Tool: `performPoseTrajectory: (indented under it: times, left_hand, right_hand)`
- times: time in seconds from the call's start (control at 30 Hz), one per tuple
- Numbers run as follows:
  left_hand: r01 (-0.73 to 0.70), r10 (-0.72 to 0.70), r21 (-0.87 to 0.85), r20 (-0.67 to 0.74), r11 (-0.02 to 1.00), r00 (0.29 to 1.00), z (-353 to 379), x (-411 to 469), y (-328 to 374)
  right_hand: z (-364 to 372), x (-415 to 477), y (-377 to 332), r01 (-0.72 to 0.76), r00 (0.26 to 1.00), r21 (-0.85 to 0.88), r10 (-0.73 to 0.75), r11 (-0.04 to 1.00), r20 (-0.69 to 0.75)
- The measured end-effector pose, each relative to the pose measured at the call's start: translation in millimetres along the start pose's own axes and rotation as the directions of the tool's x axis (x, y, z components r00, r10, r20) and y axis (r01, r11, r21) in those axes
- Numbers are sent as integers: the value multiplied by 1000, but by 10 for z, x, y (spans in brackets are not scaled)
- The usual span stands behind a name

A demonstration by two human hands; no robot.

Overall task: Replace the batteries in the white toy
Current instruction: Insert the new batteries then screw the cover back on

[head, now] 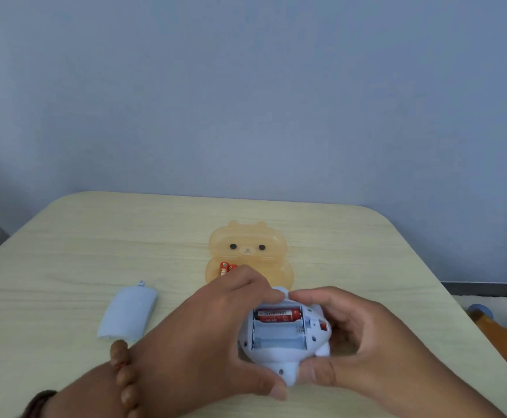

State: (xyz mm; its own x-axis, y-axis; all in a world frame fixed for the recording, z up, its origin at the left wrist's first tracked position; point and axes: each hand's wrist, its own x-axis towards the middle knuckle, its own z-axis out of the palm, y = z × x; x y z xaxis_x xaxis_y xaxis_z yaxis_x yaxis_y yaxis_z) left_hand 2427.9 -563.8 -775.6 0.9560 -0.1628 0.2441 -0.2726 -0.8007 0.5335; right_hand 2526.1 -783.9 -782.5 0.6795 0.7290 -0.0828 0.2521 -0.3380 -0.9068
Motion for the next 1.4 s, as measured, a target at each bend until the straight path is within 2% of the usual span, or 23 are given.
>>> performPoseTrajectory:
  times: [0.13, 0.23, 0.33, 0.4, 0.5, 0.7, 0.8, 0.93, 1.07, 1.2, 1.3, 1.4]
  left_hand:
    - [108, -107, 29, -32, 994, 994, -319, -44, -172]
    - [167, -159, 233, -52, 958, 986, -631, -120, -320]
    - [202, -240, 333, 79, 921, 967, -704, -204, -390]
    - [204, -280, 339, 193, 918, 940, -650, -271, -415]
    - [218, -300, 309, 246, 926, 922, -568, -288, -408]
    - [163, -236, 324, 201, 932, 951, -576, -231, -423]
    - [178, -217, 332, 82, 926, 973, -711, -192, -380]
    - [160, -153, 80, -88, 984, 984, -708, -95, -171]
    - [122, -122, -85, 5, 989, 993, -554, -19, -4]
    - [73, -73, -29, 13, 997, 997, -452, 22, 46]
    - [-22, 28, 120, -49, 992, 998, -412, 40, 102]
    - [-49, 64, 155, -96, 987, 993, -355, 60, 182]
  right_hand:
    - [35, -1, 28, 11, 1000, 21, -10, 1000, -4]
    - [38, -1, 49, -5, 1000, 66, 6, 998, -15]
    - [33, 0, 59, 5, 1000, 65, -5, 998, -3]
    - [22, 0, 69, 6, 1000, 57, -7, 998, 6]
    - [22, 3, 74, 2, 1000, 52, -2, 999, -8]
    - [29, -14, 69, 11, 1000, 59, -10, 998, -20]
    - [38, -11, 73, 9, 999, 69, -7, 998, -31]
    - [49, -9, 79, 10, 1000, 63, -8, 998, -29]
    - [40, -10, 78, 16, 1000, 67, -15, 998, -14]
    - [47, -14, 73, 24, 1000, 67, -23, 997, -12]
    - [47, -10, 74, 29, 1000, 56, -29, 998, -8]
    - [51, -13, 70, 34, 999, 48, -34, 998, -2]
